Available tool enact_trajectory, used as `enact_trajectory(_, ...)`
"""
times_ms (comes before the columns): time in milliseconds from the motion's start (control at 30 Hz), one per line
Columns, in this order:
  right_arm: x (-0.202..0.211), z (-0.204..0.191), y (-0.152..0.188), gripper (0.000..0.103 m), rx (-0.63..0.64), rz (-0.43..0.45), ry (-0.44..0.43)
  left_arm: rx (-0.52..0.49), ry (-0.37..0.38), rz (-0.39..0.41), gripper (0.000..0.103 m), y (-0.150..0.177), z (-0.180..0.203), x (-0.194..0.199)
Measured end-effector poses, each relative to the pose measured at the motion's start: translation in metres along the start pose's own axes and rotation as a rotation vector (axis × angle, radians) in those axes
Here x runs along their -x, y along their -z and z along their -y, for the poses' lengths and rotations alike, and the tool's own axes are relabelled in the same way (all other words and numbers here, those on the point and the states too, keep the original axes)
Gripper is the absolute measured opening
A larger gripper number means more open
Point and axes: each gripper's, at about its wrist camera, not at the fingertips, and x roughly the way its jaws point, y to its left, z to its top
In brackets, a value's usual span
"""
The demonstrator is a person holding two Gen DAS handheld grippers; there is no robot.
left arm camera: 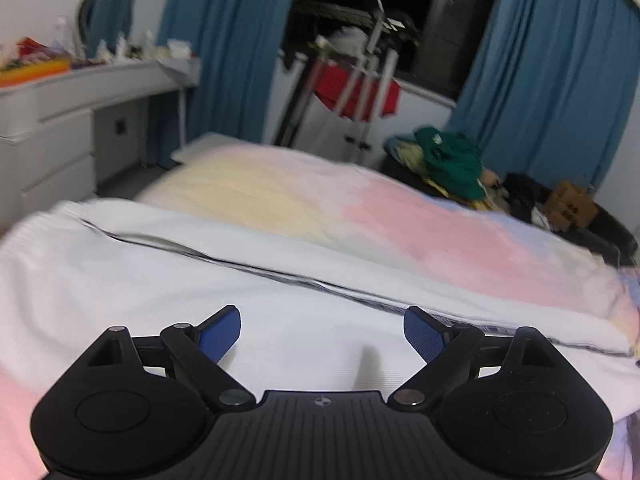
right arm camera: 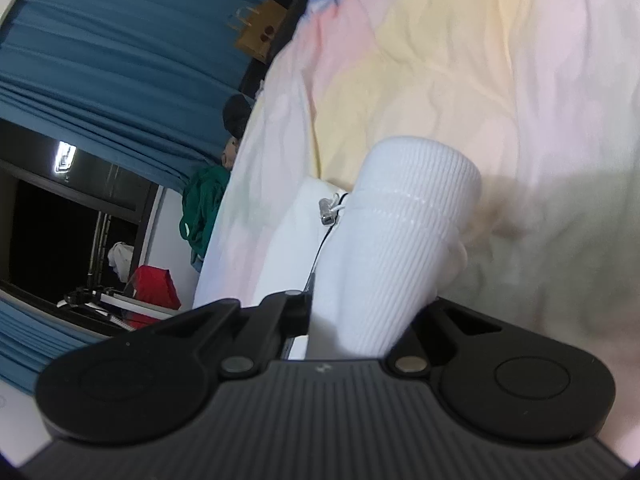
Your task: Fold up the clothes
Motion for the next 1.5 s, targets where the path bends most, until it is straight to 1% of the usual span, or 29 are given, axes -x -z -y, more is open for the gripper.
enact_trajectory(100,0.005,-0.01,0.002,0.008,0.08,0.022,0.011,-0.06,-0.023,-0.057,0.09,0.012,0.018,-0.03)
enact_trajectory(167,0.007,-0.017,0.003,0.008,0.134,0.033,0.02,-0.102,-0.057,-0.097,0.092,0.022,0.026,-0.047)
enact_trajectory(233,0.008,-0.02,0.004,0.008,0.155,0.041,0.02,-0.15,-0.088,-0.125,0.094,0.033,0.032,-0.06)
enact_trajectory(367,0.008,-0.026,0.004,0.008,0.187,0.057,0.03,-0.2,-0.097,-0.139,0.095,0.044,0.035,-0.073)
enact_trajectory(467,0.01,-0.033,0.006,0.008,0.227,0.073,0.04,-0.201,-0.099,-0.148,0.097,0.048,0.035,-0.078)
enact_trajectory(600,0.014,-0.045,0.011,0.008,0.293,0.102,0.041,-0.245,-0.119,-0.148,0.098,0.055,0.038,-0.081)
enact_trajectory(733,0.018,-0.058,0.014,0.008,0.359,0.129,0.032,-0.244,-0.121,-0.151,0.098,0.056,0.04,-0.082)
enact_trajectory(900,0.028,-0.093,0.029,0.008,0.545,0.206,0.013,-0.245,-0.117,-0.154,0.098,0.043,0.036,-0.078)
enact_trajectory(967,0.035,-0.115,0.044,0.008,0.662,0.256,0.003,-0.248,-0.108,-0.149,0.098,0.041,0.037,-0.071)
enact_trajectory(1067,0.045,-0.156,0.082,0.008,0.86,0.344,-0.031,-0.231,-0.077,-0.116,0.098,0.032,0.034,-0.059)
enact_trajectory(1167,0.056,-0.187,0.148,0.008,1.076,0.398,-0.121,-0.206,-0.05,-0.066,0.098,0.022,0.029,-0.044)
enact_trajectory(1267,0.067,-0.218,0.218,0.008,1.295,0.449,-0.219,-0.148,-0.028,-0.015,0.098,0.009,0.017,-0.029)
enact_trajectory(1333,0.069,-0.224,0.273,0.008,1.455,0.421,-0.293,-0.109,-0.024,0.016,0.098,0.003,0.007,-0.02)
enact_trajectory(1400,0.064,-0.217,0.325,0.008,1.587,0.325,-0.349,-0.083,-0.032,0.018,0.098,0.0,-0.002,-0.017)
enact_trajectory(1500,0.049,-0.187,0.392,0.008,1.801,0.166,-0.395,-0.05,-0.05,0.001,0.098,-0.002,-0.014,-0.018)
